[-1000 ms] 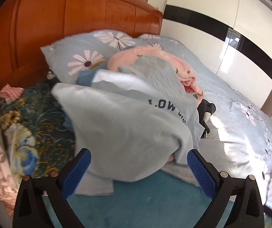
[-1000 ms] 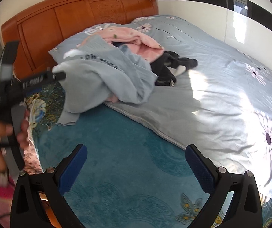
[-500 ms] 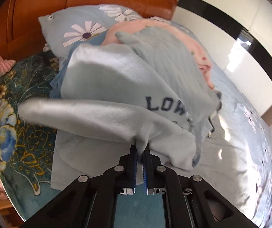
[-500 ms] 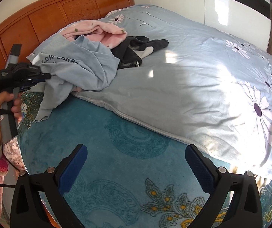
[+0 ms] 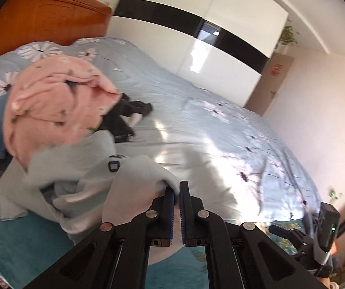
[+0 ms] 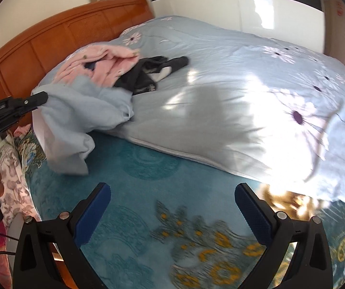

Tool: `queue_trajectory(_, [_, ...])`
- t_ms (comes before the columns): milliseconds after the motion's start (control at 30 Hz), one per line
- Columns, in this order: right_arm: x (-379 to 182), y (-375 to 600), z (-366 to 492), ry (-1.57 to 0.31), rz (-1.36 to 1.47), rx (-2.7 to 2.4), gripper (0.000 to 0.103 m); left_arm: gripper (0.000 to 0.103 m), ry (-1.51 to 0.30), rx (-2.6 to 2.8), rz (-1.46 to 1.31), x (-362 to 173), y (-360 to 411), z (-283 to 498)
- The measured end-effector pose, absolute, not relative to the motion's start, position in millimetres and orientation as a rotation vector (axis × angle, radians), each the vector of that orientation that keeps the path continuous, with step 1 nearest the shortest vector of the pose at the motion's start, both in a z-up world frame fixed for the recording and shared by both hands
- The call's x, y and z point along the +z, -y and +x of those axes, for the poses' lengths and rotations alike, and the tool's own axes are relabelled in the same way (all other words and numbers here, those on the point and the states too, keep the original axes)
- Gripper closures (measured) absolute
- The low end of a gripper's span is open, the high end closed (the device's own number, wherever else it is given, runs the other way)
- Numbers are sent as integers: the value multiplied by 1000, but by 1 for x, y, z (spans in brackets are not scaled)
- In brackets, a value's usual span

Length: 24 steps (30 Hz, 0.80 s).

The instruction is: Fold clothes

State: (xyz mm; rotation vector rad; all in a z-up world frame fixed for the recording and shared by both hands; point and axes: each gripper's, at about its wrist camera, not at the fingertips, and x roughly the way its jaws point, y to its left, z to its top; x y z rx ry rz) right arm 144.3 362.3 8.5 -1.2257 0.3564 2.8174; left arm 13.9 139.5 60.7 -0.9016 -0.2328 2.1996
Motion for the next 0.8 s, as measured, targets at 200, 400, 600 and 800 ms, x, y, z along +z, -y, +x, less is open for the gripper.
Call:
queue_trajectory(200, [31,-449,228,-451,-1014,2641,0,99,129,1855,-850,59,-276,104])
queue_trajectory(400, [48,-528,332,-494,-824,2417,0,98,-41,1615,-916,30,-378,201])
queue_trajectory(600, [35,-556,386,-558,-830,2326,0,95,-257,1572,-1049,-18,-434,249])
queue_trajectory(800, [32,-551,392,-554,-838,2383,0,54,-294,1501,-1078,-13,-387,257])
